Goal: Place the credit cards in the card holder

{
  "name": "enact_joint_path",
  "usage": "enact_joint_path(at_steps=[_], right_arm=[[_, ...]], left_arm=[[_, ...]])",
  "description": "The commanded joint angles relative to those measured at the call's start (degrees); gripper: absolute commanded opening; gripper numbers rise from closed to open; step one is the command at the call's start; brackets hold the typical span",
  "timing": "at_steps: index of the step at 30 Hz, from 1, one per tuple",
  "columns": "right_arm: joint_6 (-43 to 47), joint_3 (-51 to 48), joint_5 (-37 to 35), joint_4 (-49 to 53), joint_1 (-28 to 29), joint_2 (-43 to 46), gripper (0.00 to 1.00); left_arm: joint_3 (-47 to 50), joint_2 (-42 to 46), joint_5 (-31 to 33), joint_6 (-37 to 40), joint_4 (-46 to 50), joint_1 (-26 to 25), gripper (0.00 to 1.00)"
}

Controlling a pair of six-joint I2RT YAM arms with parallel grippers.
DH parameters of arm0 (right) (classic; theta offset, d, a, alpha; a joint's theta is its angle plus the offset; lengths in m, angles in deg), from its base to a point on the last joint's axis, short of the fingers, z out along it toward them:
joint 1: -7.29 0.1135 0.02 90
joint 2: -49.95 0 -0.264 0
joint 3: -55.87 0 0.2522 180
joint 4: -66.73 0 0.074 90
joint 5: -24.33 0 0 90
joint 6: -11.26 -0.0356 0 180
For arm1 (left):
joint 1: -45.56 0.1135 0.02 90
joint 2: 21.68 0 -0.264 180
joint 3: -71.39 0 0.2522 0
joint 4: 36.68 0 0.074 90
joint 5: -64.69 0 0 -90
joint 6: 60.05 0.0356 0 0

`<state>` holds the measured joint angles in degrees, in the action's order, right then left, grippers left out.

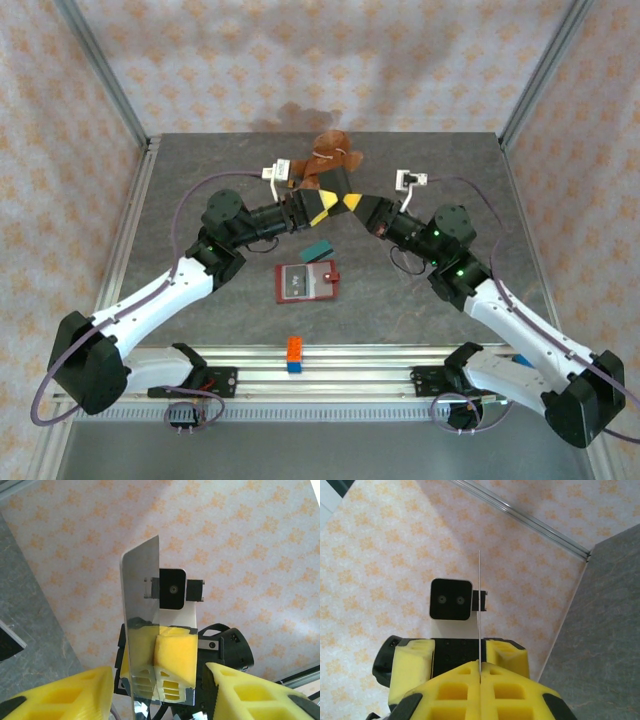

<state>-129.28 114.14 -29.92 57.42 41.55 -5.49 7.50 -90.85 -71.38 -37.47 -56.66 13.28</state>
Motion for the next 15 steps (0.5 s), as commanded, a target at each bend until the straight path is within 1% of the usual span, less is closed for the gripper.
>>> enact_joint_path(at_steps=[1, 4, 6, 10, 11, 13, 14, 15], right_arm=[[2.6, 0.4, 1.8, 2.1, 0.4, 2.9, 0.00], [1.5, -0.6, 2.3, 1.4, 0.4, 3.1, 0.00], [1.1, -0.7, 2.9, 0.8, 0.4, 3.0, 0.00], [1.1, -0.8, 3.0, 1.0, 0.4, 3.3, 0.00], [0.8, -0.9, 3.1, 0.5, 0.4, 3.4, 0.00], [0.7, -0.7, 3.6, 0.5, 0.4, 3.4, 0.00], [0.9, -0.5, 4.0, 0.9, 0.4, 3.4, 0.06], [1.5, -0.2, 4.2, 1.9, 0.4, 3.5, 0.32]], left_arm=[[-0.3, 2.0, 0.3, 2.2, 0.9, -0.3, 0.45], [-0.3, 2.1, 0.2, 1.7, 0.1, -0.3, 0.31], [0.0, 2.5, 0.2, 1.5, -0.4, -0.3, 0.23], [-0.4, 3.0, 0.4, 3.6, 3.1, -0.3, 0.04], [-0.5, 3.2, 0.4, 4.1, 3.9, -0.3, 0.00], [-0.3, 3.5, 0.7, 4.6, 4.4, -0.3, 0.00], [-0.2, 3.8, 0.9, 5.2, 4.9, -0.3, 0.00], [-0.2, 3.9, 1.2, 6.0, 5.8, -0.3, 0.00]])
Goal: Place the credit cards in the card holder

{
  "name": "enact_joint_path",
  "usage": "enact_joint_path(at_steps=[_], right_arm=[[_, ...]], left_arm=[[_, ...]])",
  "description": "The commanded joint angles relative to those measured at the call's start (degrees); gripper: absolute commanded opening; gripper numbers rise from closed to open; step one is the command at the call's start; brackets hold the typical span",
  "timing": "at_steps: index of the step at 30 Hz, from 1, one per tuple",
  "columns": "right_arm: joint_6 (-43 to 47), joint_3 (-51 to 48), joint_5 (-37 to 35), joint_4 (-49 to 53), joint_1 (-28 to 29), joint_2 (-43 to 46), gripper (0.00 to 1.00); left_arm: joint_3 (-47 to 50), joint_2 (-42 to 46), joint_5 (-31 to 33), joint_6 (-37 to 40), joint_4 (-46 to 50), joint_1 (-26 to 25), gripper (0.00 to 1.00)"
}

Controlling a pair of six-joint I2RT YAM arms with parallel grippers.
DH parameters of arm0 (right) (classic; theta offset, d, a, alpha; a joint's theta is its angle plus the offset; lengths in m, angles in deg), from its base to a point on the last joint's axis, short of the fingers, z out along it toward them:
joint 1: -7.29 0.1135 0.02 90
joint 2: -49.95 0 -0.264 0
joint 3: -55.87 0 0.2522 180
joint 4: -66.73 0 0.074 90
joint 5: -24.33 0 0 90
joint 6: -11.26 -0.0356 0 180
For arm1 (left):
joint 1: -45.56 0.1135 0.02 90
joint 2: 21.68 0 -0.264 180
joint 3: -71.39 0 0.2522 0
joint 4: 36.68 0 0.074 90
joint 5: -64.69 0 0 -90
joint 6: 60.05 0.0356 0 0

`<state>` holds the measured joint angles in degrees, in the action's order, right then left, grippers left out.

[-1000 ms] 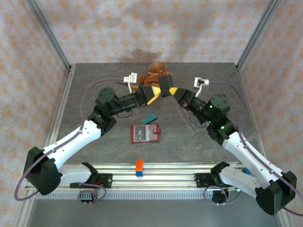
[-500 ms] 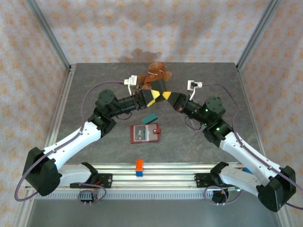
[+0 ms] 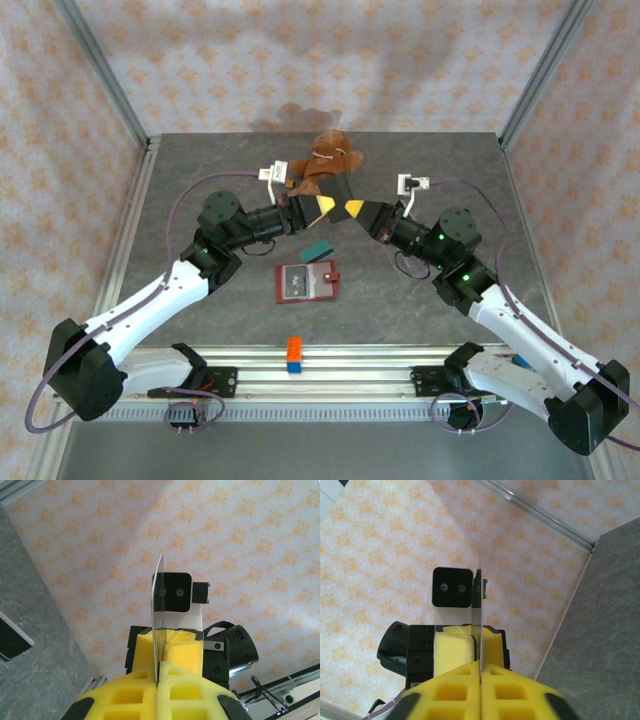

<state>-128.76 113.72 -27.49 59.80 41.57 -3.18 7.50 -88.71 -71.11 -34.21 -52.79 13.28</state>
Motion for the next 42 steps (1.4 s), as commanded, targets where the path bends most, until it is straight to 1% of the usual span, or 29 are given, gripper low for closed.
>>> enact_joint_path(at_steps=[1, 3, 4, 6, 8, 11, 13, 14, 16, 19, 23, 24, 26, 27, 29, 30, 31, 33, 34, 36, 39, 42], right_arm=[[2.1, 0.7, 1.7, 1.9, 0.4, 1.4, 0.57], [4.7, 1.5, -0.1, 7.6, 0.3, 2.1, 0.93], [6.2, 1.9, -1.6, 10.4, 0.3, 2.4, 0.99], [10.3, 3.5, -5.1, 17.4, 0.3, 2.6, 0.99], [15.8, 6.4, -11.3, 28.6, 0.4, 2.2, 0.99], [24.7, 8.3, -17.7, 39.2, 0.3, 0.9, 0.99], [27.9, 8.5, -21.1, 43.9, 0.4, -0.4, 0.99], [28.9, 8.3, -22.0, 45.3, 0.3, -1.2, 0.99], [31.2, 8.6, -21.8, 48.0, 0.3, -4.3, 0.99], [29.2, 8.7, -21.2, 49.8, 0.3, -10.4, 0.99], [26.4, 9.2, -15.5, 49.5, 0.3, -19.2, 1.00], [26.1, 9.1, -13.5, 48.8, 0.3, -21.2, 0.98], [26.1, 9.0, -11.3, 48.2, 0.5, -24.6, 0.91], [26.0, 9.2, -11.7, 48.5, 0.7, -26.1, 0.89], [25.4, 9.6, -16.0, 49.4, 2.0, -28.3, 0.90], [25.4, 10.1, -18.3, 50.3, 3.1, -29.5, 0.95], [26.1, 10.9, -19.6, 51.2, 4.4, -30.7, 0.97], [26.5, 12.5, -22.8, 52.2, 7.0, -33.2, 0.98], [26.0, 12.9, -23.7, 51.7, 8.2, -34.5, 0.98], [25.2, 13.4, -22.4, 49.9, 9.5, -36.6, 0.97], [24.4, 14.5, -21.8, 48.1, 10.6, -39.3, 0.93], [24.3, 15.9, -21.6, 47.5, 11.0, -42.2, 0.83]], left_arm=[[-0.5, 1.9, 1.1, 4.0, 3.8, -0.2, 0.00], [-1.6, 2.0, 1.2, 7.4, 8.9, -0.2, 0.00], [-2.0, 2.1, 1.4, 9.4, 11.9, -0.3, 0.00], [-2.4, 2.9, 3.1, 14.2, 19.0, -0.3, 0.00], [-3.1, 3.9, 7.4, 21.5, 29.3, -0.3, 0.00], [-5.3, 3.5, 14.0, 31.5, 44.8, -0.3, 0.00], [-6.5, 2.5, 16.7, 36.7, 53.9, -0.3, 0.00], [-6.8, 2.0, 17.6, 38.3, 56.9, -0.3, 0.00], [-6.0, 0.9, 19.8, 40.3, 61.3, -0.3, 0.00], [-4.1, -0.7, 20.9, 40.9, 64.4, -0.3, 0.00], [-2.5, -2.6, 22.3, 41.1, 65.6, -0.3, 0.00], [-1.9, -3.0, 22.6, 40.9, 64.8, -0.2, 0.00], [-1.4, -4.0, 22.9, 40.8, 63.7, -0.1, 0.00], [-1.4, -4.7, 23.0, 40.9, 63.5, 0.1, 0.00], [-1.6, -6.4, 24.2, 40.9, 63.6, 0.4, 0.00], [-1.5, -7.2, 24.3, 40.8, 63.1, 0.5, 0.00], [-1.4, -8.3, 23.8, 40.7, 62.3, 0.7, 0.00], [-1.1, -10.1, 22.0, 40.2, 60.6, 1.0, 0.00], [-1.1, -11.1, 20.9, 39.8, 59.8, 1.2, 0.00], [-1.0, -12.4, 18.8, 39.0, 58.5, 1.6, 0.00], [0.7, -13.6, 15.3, 37.0, 54.3, 2.4, 0.00], [1.5, -14.9, 11.8, 35.2, 51.2, 3.6, 0.00]])
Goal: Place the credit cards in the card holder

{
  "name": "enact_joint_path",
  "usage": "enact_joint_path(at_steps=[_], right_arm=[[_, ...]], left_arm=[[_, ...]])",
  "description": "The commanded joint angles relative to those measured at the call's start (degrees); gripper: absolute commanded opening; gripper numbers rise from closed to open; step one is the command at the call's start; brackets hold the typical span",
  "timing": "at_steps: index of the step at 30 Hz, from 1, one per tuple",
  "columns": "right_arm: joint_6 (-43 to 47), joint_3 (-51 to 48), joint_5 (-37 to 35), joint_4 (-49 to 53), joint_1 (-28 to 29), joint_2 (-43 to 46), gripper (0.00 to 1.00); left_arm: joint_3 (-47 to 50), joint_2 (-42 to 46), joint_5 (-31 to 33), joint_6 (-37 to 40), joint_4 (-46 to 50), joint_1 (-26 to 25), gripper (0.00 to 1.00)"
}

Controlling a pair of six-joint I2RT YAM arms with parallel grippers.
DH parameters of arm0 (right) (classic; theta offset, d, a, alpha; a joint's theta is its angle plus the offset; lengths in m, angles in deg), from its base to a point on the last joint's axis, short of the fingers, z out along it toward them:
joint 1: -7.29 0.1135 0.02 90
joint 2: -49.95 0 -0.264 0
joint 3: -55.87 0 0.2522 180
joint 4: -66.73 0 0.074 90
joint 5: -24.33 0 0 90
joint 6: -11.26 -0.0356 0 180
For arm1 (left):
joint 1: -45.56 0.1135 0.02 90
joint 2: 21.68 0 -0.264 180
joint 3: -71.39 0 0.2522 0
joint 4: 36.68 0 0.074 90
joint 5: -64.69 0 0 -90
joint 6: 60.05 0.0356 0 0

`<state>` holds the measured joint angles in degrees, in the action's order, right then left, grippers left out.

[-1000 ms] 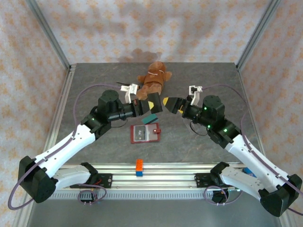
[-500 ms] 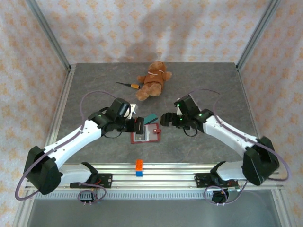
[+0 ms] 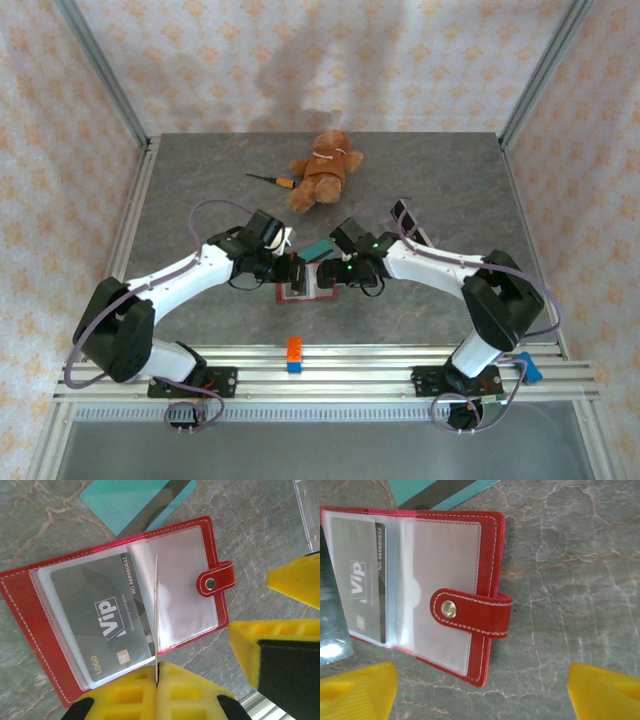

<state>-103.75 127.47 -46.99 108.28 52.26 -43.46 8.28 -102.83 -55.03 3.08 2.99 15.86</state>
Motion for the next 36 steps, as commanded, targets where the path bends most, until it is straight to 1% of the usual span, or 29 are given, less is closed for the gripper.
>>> enact_joint_path(at_steps=[1, 5, 9, 10, 12, 14, 19, 20, 22, 25, 29, 33, 36], right_arm=[[-0.9, 2.6, -2.5, -1.2, 0.4, -2.8, 0.81], [-0.8, 3.0, -4.0, -1.9, 0.5, -4.2, 0.68], [-0.6, 2.9, -6.0, -1.0, 0.4, -3.9, 0.60], [-0.4, 2.9, -5.9, -1.0, 0.4, -4.0, 0.52], [-0.2, 2.8, -5.5, -1.2, 0.5, -4.3, 0.42], [-0.2, 2.7, -6.1, -0.9, 0.4, -4.6, 0.35], [-0.9, 2.2, -6.1, -1.5, 0.5, -4.8, 0.30], [-0.8, 2.2, -5.9, -1.6, 0.5, -4.8, 0.30], [-0.8, 2.1, -5.9, -1.5, 0.4, -4.9, 0.25], [-1.4, 1.8, -4.7, -2.1, 0.4, -4.9, 0.24], [-1.3, 1.6, -4.4, -2.3, 0.4, -4.7, 0.24], [-1.4, 1.2, -4.3, -2.4, 0.4, -4.4, 0.24], [-1.2, 1.1, -4.3, -2.5, 0.4, -4.4, 0.24]], left_arm=[[0.8, -1.0, -4.5, -2.3, -4.8, 1.1, 0.00], [1.0, -1.8, -2.0, -1.6, -4.7, 1.4, 0.00], [0.4, -4.8, -4.2, -1.3, -5.4, 2.4, 0.00], [0.6, -5.3, -4.8, -1.4, -6.0, 2.4, 0.00], [0.9, -6.3, -5.3, -1.2, -6.3, 2.8, 0.00], [0.7, -7.1, -5.7, -0.6, -5.7, 3.8, 0.00], [2.2, -8.1, -11.6, -2.2, -10.1, 6.7, 0.00], [2.8, -8.3, -12.2, -2.6, -11.0, 6.9, 0.00], [3.9, -8.8, -13.6, -4.0, -13.9, 7.1, 0.00], [4.5, -10.0, -17.0, -4.1, -16.2, 7.1, 0.00], [3.9, -11.0, -16.3, -2.3, -13.9, 7.1, 0.00], [1.9, -10.7, -12.6, 1.7, -7.1, 7.1, 0.00], [1.5, -10.2, -11.3, 3.3, -5.2, 7.1, 0.00]])
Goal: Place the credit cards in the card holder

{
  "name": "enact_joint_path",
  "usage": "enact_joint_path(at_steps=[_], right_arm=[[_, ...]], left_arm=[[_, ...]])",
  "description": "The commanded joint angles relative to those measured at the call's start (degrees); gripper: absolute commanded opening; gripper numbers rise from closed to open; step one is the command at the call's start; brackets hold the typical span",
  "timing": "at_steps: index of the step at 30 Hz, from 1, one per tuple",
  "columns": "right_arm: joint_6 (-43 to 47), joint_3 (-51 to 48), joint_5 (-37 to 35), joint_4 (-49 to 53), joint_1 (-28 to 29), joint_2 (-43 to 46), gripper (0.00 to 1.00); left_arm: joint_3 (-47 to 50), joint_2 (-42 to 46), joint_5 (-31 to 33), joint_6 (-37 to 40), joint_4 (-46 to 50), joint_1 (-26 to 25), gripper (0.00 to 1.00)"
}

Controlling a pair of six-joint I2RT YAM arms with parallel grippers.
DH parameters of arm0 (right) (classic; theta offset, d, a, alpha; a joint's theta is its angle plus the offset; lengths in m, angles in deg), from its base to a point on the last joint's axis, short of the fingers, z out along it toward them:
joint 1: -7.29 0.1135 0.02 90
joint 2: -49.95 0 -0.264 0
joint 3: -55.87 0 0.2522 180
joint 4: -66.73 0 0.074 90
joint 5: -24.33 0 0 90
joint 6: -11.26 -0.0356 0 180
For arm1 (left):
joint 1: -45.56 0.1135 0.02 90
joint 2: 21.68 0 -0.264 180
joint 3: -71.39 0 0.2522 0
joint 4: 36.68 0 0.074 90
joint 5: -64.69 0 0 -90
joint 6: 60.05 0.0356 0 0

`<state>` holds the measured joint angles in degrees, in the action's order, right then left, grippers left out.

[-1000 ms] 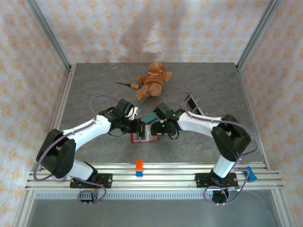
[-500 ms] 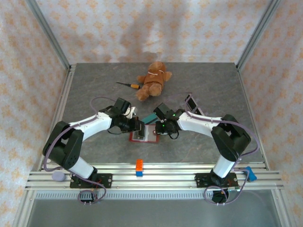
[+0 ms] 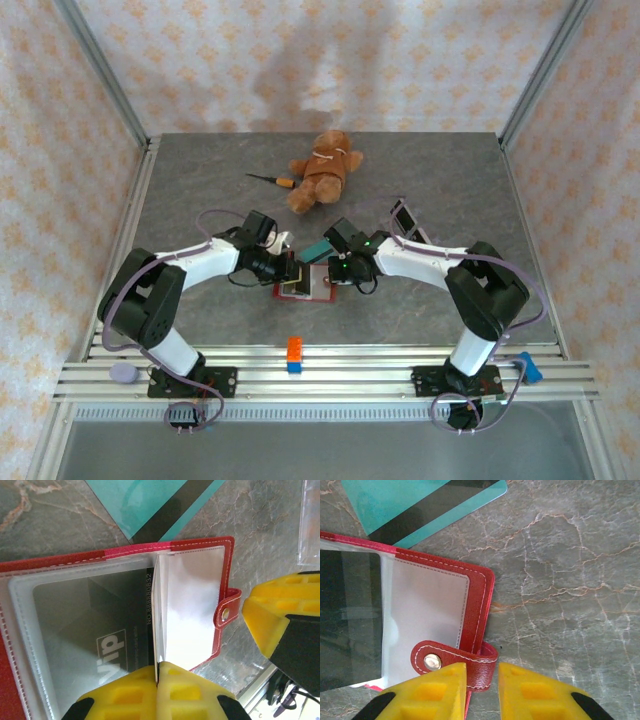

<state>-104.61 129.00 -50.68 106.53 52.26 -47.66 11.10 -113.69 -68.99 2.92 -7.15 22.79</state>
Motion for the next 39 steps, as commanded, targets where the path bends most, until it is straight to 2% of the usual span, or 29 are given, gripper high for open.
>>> enact_joint_path(at_steps=[1, 12, 16, 28, 32, 34, 39], right_arm=[[-0.3, -0.6, -0.8, -0.7, 0.4, -0.2, 0.24], [0.1, -0.6, 0.4, -1.0, 0.3, -0.4, 0.23], [0.7, -0.3, 0.6, -0.8, 0.3, -0.4, 0.23], [0.3, -0.7, 2.0, -1.9, -0.1, -0.5, 0.23], [-0.4, -1.3, 2.8, -2.9, -0.1, 0.0, 0.28], [-0.7, -1.1, 3.1, -2.9, -0.1, 0.0, 0.32], [-0.7, -0.9, 1.6, -1.8, -0.1, 0.2, 0.37]], left_arm=[[-1.8, 0.3, 2.5, 3.8, 5.6, 0.2, 0.00], [-4.0, -3.7, -0.5, 4.8, 7.5, 0.2, 0.00], [-2.6, -4.5, -4.5, 2.2, 3.0, 0.3, 0.00], [-1.4, -5.0, -7.1, -0.1, -1.0, 0.4, 0.00], [-1.5, -5.6, -7.5, 0.0, -0.9, 0.5, 0.00], [-1.4, -5.4, -6.8, 0.0, -0.7, 0.5, 0.13], [-2.2, -4.5, -3.8, 0.9, 1.5, 0.5, 0.22]])
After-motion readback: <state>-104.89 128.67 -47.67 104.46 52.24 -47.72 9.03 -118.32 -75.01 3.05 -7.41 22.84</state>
